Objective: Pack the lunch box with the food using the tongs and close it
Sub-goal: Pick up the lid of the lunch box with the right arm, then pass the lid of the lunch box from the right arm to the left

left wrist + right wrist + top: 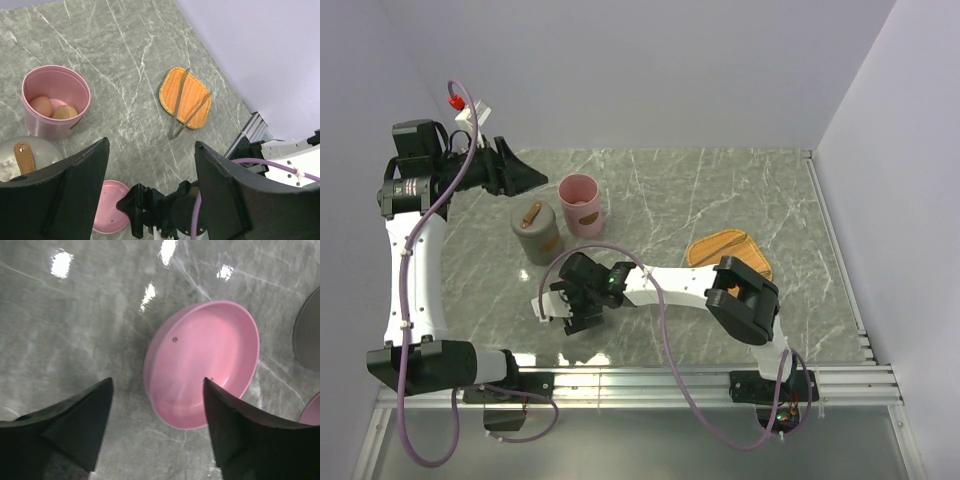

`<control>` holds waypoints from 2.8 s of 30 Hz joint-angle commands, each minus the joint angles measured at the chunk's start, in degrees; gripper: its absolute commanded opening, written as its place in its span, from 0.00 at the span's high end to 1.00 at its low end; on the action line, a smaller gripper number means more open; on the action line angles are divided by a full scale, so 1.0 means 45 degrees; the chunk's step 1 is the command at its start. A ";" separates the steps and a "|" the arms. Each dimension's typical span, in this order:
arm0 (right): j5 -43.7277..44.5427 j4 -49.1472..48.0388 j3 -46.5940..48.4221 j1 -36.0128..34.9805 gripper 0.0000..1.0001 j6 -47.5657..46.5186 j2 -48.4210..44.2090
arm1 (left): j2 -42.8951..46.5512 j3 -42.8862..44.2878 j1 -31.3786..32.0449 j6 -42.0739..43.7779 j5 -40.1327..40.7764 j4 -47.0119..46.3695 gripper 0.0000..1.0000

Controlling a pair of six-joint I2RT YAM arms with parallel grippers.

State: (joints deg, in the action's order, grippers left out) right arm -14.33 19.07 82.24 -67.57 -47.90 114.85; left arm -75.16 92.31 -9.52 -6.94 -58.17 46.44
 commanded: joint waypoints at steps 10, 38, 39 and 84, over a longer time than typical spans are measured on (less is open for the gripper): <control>-0.0078 -0.0488 0.0572 0.0465 0.34 -0.0020 0.0982 | 0.0217 0.0111 -0.0053 -0.0040 -0.0432 -0.0514 0.26; -0.8004 -0.1284 0.1394 0.4642 1.00 1.0376 -0.3018 | 0.3124 -0.3988 -0.0326 -0.5501 -0.1409 -0.9232 0.28; -0.8800 -0.1830 0.1219 0.5147 1.00 1.1202 -0.3215 | 0.3243 -0.4455 -0.0326 -0.5934 -0.1409 -0.9921 0.28; -0.7715 -1.9492 -0.2474 0.7496 1.00 3.1113 -0.5854 | 0.3849 -0.6764 0.4596 -0.7070 0.1619 -1.4400 0.49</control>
State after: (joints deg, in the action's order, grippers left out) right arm -50.15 -65.56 70.91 -33.95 91.92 90.56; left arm -58.70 62.24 10.72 -37.39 -49.32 -14.61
